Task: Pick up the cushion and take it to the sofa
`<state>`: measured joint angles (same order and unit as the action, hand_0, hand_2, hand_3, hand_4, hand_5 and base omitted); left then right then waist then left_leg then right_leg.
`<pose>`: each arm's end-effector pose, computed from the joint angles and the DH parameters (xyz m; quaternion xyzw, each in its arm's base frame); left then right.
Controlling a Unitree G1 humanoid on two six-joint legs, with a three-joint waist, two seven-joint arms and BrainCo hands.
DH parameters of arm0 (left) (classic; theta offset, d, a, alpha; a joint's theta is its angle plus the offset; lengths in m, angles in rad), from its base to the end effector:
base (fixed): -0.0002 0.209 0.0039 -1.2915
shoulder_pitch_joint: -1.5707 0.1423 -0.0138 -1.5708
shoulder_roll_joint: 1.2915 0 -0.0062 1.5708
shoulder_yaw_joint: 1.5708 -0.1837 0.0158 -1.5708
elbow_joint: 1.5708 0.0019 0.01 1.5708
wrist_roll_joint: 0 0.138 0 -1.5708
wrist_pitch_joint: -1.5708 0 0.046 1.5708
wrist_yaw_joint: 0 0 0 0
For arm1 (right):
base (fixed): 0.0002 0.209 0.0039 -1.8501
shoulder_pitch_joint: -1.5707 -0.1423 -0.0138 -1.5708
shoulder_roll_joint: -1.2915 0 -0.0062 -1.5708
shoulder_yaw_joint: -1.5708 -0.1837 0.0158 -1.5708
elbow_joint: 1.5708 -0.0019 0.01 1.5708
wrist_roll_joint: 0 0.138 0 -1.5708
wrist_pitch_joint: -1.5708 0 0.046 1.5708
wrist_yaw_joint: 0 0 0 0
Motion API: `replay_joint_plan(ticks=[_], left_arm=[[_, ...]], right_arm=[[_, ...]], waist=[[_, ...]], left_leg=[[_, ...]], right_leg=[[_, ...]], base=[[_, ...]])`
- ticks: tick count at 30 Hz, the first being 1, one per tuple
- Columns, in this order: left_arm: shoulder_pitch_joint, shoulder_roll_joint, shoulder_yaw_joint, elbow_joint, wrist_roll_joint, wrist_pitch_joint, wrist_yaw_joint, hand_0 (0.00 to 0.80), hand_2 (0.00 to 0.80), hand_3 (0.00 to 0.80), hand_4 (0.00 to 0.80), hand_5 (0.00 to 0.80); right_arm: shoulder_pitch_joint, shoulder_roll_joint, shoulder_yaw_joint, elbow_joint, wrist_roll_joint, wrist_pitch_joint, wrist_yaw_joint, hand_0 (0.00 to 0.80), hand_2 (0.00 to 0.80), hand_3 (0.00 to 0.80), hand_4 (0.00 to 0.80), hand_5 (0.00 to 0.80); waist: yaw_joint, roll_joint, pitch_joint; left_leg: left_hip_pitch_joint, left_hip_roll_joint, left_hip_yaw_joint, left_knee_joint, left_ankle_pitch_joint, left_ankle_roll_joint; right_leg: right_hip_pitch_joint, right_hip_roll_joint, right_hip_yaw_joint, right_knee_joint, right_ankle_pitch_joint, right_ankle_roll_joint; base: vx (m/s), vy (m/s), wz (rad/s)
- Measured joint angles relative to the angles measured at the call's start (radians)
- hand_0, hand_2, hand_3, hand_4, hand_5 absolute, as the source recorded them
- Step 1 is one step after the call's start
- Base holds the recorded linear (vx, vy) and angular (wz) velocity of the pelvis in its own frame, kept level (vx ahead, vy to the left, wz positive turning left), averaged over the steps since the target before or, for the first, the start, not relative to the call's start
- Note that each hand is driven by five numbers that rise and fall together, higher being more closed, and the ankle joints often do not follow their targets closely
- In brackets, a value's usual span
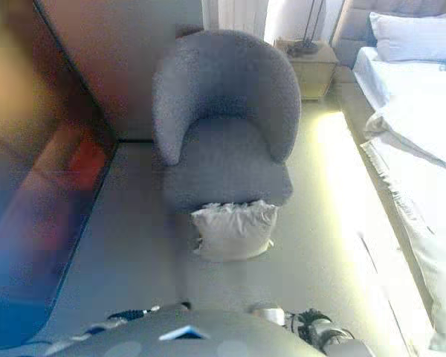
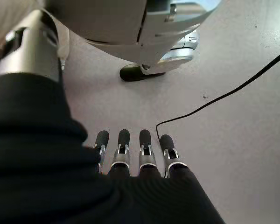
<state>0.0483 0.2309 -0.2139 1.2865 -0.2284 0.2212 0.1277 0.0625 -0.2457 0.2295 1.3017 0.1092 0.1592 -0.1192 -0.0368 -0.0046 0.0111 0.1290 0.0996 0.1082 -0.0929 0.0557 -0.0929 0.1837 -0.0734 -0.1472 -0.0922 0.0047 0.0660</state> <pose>0.0325 0.2203 -0.1229 0.1003 0.6963 0.1079 0.7024 0.0271 -0.2265 -0.1222 -0.1574 0.6835 -0.0713 0.7092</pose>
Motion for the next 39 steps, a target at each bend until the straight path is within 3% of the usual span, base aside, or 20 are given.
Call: replay_joint_plan(ticks=[35, 39], left_arm=[[-0.002, 0.000, 0.000, -0.001, 0.018, 0.011, -0.003, 0.000, 0.000, 0.000, 0.000, 0.000], [-0.017, 0.003, 0.002, 0.010, 0.018, 0.002, 0.002, 0.000, 0.000, 0.000, 0.000, 0.000]], right_arm=[[-0.001, 0.000, 0.002, 0.000, -0.010, 0.000, -0.001, 0.000, 0.000, 0.000, 0.000, 0.000], [-0.016, 0.000, 0.002, 0.000, -0.009, 0.002, -0.001, 0.000, 0.000, 0.000, 0.000, 0.000]], waist=[[0.000, 0.005, 0.013], [0.002, 0.001, 0.035]], left_leg=[[-0.001, 0.003, -0.001, 0.001, -0.001, -0.001], [-0.019, 0.015, 0.001, 0.058, -0.012, -0.013]], right_leg=[[-0.001, 0.003, 0.001, 0.003, -0.005, 0.003], [-0.013, 0.010, 0.002, 0.028, -0.017, -0.004]], base=[[0.010, -0.024, 0.00], [-0.042, -0.171, -0.01]])
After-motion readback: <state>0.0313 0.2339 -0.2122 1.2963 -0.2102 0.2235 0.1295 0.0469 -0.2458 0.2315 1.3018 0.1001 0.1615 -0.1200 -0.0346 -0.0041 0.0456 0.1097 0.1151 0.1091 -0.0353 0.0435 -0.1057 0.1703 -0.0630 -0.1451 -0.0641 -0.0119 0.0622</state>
